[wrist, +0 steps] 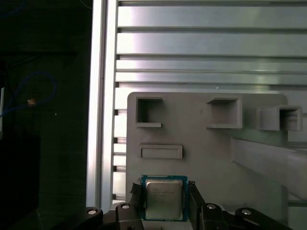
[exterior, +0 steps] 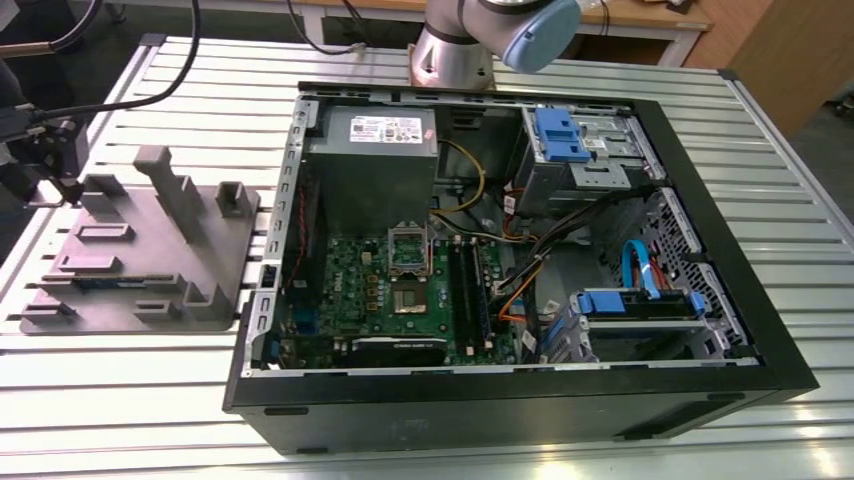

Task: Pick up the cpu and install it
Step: 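Pick up the cpu and move it towards the insertion slot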

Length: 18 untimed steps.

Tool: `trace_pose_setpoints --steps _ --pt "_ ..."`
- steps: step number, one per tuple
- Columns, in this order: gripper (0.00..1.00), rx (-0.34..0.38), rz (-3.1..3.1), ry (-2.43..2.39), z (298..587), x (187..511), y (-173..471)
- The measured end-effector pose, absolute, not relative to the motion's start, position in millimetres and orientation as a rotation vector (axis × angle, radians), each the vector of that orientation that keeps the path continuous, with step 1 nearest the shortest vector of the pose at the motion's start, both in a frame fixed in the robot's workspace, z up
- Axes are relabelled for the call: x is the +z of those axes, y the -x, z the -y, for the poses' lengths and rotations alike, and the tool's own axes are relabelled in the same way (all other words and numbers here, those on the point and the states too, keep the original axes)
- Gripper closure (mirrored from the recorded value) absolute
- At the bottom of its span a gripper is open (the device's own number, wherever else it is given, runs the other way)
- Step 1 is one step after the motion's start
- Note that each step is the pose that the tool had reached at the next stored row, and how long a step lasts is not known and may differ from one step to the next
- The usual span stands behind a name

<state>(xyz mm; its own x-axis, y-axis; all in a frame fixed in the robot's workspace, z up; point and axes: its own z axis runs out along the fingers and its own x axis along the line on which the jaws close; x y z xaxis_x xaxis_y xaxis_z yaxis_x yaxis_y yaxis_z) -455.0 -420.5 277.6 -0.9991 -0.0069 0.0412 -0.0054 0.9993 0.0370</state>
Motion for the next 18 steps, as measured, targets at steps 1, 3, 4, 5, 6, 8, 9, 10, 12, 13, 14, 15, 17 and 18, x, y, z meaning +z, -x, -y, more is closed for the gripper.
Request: trace_pose_setpoints --steps 1,3,4,5,6,8,9,10,12,13,14,15,17,18 --pt "0.53 -0.057 3.1 -0.01 420 278 455" --pt "0.53 -0.057 3.1 -0.01 420 278 455" --pt "0.53 -0.057 3.1 -0.01 420 278 455" --pt "0.53 -0.057 3.1 -0.01 420 278 455" --pt "0.53 -0.057 3.1 -0.009 420 278 455" --pt "0.53 -0.057 3.1 -0.01 420 278 455" --pt "0.53 -0.057 3.1 -0.01 420 278 455" --pt "0.53 -0.057 3.099 -0.01 421 279 455" --pt "0.53 -0.057 3.1 -0.009 420 280 455" --pt "0.53 -0.057 3.1 -0.01 420 282 455" --pt "0.53 -0.057 3.1 -0.01 420 284 455" --pt "0.53 -0.057 3.1 -0.01 420 285 455" --pt "0.53 -0.057 3.1 -0.01 420 289 455" --pt "0.53 -0.057 3.1 -0.01 420 291 455"
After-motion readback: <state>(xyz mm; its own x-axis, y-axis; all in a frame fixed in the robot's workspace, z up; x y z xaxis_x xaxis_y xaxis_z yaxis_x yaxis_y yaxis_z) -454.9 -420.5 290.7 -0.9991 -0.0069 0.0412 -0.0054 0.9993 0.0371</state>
